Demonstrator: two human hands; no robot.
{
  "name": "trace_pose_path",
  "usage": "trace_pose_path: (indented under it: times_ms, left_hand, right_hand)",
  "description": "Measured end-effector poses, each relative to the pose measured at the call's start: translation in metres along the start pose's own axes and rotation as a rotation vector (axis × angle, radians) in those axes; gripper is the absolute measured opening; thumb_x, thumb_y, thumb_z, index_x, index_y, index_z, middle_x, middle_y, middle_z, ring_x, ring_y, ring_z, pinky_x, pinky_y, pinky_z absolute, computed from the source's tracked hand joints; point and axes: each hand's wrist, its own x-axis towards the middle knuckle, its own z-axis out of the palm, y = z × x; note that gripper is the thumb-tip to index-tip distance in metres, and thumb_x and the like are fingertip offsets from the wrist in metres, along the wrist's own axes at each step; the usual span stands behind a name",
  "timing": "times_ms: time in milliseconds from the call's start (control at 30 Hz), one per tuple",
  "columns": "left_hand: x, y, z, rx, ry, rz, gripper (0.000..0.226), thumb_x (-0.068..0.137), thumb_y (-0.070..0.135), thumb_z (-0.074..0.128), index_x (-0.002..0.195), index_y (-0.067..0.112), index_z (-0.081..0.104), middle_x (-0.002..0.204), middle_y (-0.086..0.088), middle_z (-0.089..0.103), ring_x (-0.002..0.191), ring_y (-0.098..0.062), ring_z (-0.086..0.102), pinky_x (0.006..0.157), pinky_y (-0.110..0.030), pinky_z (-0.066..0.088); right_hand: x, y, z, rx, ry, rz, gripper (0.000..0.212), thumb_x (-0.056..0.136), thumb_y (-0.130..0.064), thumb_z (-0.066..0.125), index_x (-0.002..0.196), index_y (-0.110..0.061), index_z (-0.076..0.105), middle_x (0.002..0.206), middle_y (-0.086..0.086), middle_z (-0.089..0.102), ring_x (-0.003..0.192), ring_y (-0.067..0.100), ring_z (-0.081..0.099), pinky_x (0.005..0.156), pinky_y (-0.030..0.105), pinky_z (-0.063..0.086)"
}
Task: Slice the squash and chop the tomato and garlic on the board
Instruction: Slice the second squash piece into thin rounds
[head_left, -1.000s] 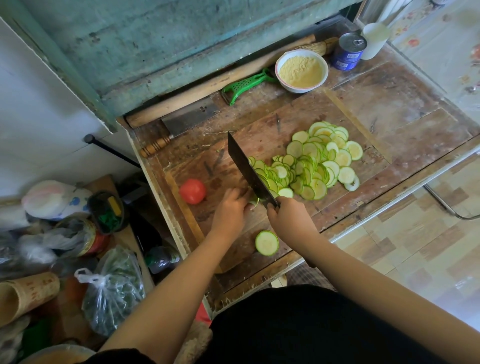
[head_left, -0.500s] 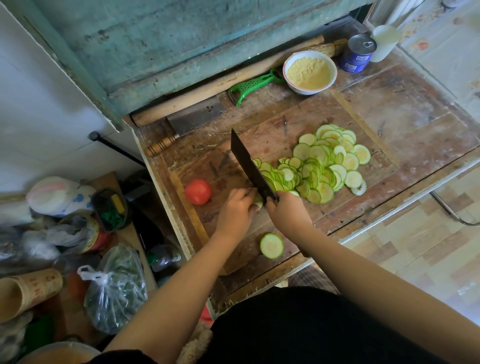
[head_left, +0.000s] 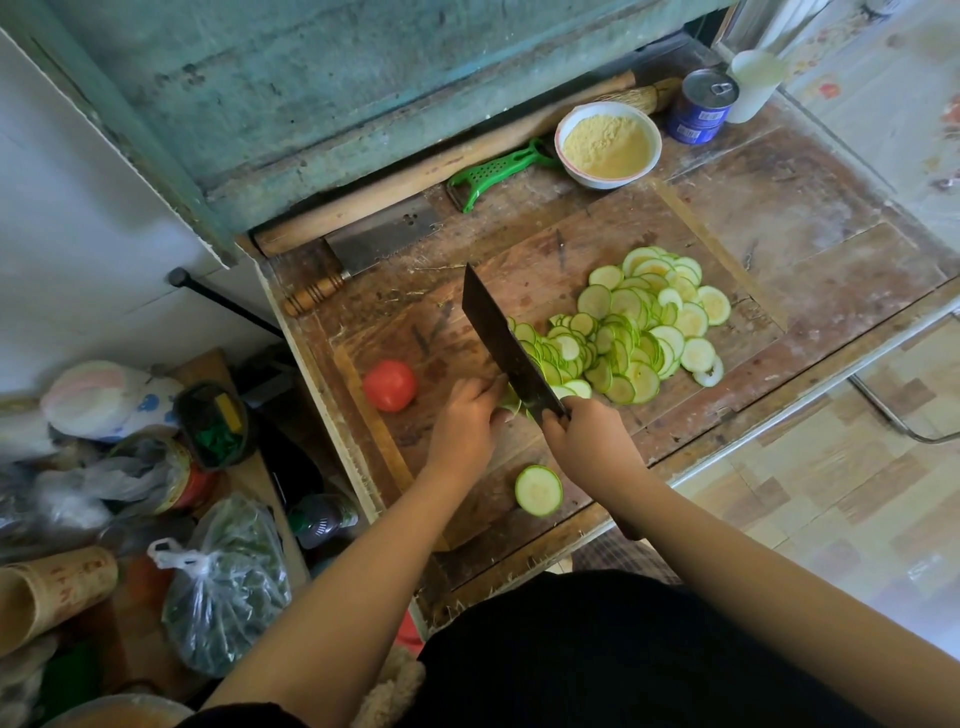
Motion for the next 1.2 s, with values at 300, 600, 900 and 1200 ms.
trace_pose_path:
  times_ms: [300,600,900,1200]
  left_hand:
    - [0.001,0.0,0.004,-0.053,0.006,-0.056,0.048,0.069,0.0,0.074,0.115,-0.002,0.064,0.103,-0.015,0.066,0.1,-0.034,0.059,0.09,-0.019,0.035]
    - [-0.002,-0.004,0.002,0.021,-0.027,-0.006,0.05,0.075,0.007,0.071,0.122,-0.002,0.06,0.101,-0.013,0.063,0.098,-0.029,0.056,0.088,-0.028,0.043]
    - [-0.001,-0.005,0.0,0.045,-0.007,0.004,0.052,0.074,0.006,0.073,0.123,-0.003,0.059,0.094,-0.013,0.063,0.097,-0.021,0.045,0.082,-0.036,0.048]
    - [0.0,-0.004,0.002,0.016,-0.013,-0.024,0.052,0.071,0.001,0.074,0.12,-0.005,0.06,0.093,-0.016,0.062,0.093,-0.033,0.056,0.084,-0.026,0.037]
  right_hand:
    - [0.019,-0.011,0.004,-0.029,-0.049,0.05,0.022,0.095,-0.022,0.046,0.079,-0.008,0.052,0.064,0.005,0.051,0.057,0.025,0.049,0.057,0.031,0.041]
    - [0.013,-0.007,0.005,0.039,0.001,0.028,0.022,0.096,-0.023,0.048,0.077,-0.012,0.051,0.059,0.003,0.053,0.057,0.021,0.051,0.051,0.027,0.036]
    - [-0.001,-0.003,-0.002,0.017,0.008,-0.006,0.019,0.096,-0.023,0.048,0.082,-0.01,0.053,0.057,-0.004,0.049,0.052,0.008,0.046,0.044,0.018,0.031]
    - [0.006,-0.008,0.004,-0.021,-0.017,0.024,0.025,0.095,-0.024,0.045,0.08,-0.005,0.053,0.061,0.003,0.051,0.061,0.025,0.051,0.05,0.028,0.035]
